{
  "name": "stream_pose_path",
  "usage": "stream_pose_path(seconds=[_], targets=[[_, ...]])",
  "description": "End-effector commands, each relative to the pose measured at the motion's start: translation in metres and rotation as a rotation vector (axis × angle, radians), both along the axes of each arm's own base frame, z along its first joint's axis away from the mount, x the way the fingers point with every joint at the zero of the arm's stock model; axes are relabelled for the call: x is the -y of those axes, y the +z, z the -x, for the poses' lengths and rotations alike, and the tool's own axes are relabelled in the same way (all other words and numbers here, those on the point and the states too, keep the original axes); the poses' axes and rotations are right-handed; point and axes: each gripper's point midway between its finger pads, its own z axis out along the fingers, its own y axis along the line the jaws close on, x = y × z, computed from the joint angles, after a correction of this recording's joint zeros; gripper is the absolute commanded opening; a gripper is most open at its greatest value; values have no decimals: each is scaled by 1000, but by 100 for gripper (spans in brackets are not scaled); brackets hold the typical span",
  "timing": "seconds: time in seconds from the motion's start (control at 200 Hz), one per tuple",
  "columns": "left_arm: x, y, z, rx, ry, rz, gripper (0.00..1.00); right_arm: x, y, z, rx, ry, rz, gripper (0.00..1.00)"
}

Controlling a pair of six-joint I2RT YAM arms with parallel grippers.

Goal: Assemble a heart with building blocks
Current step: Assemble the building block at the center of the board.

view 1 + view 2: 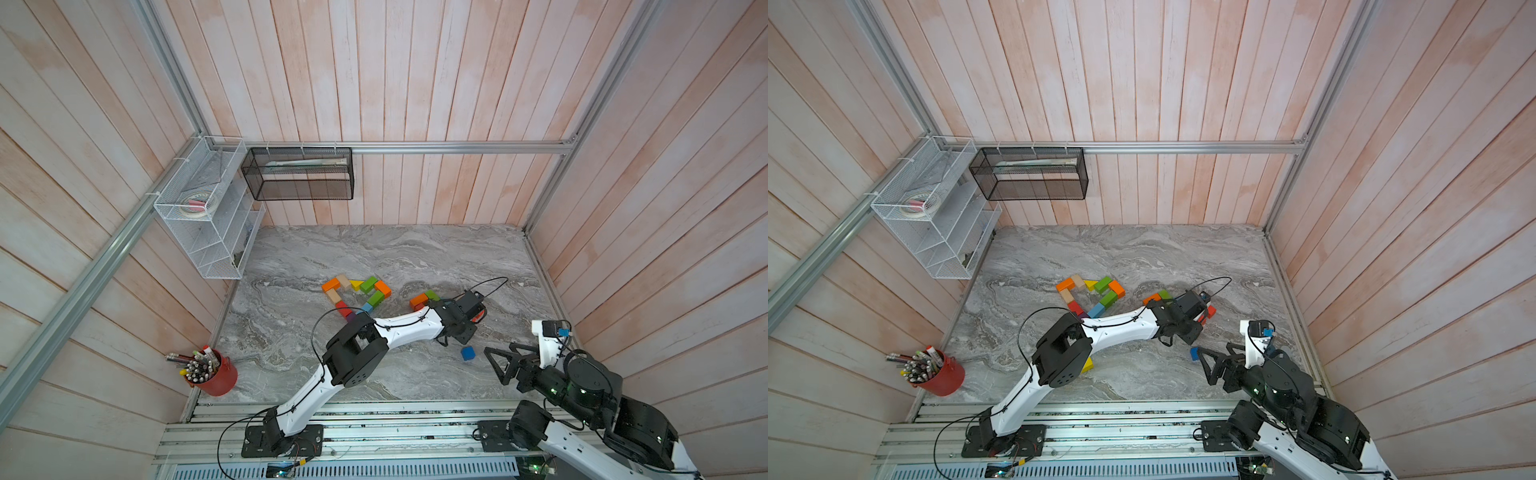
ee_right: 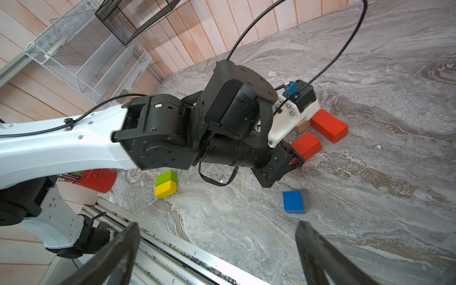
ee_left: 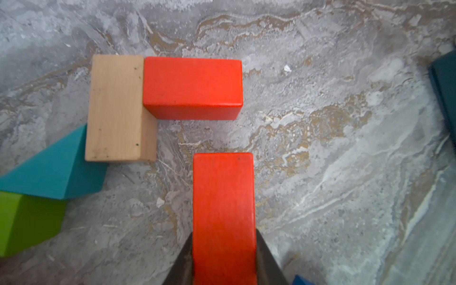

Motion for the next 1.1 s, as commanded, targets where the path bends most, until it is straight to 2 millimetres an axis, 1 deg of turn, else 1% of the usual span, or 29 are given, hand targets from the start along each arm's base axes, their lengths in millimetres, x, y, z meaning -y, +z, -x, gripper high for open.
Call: stream_pose_path(seconds=[0.0,0.715,1.095], targets=[[8,-8,-6,29,3,0,32,1,-6,2,-13,5,10,98],[18,-22,-11,43,1,6,32,0,-7,2,-16,6,10,98],[16,-33,-12,40,4,-17,33,0,-7,2,-17,7,12,98]])
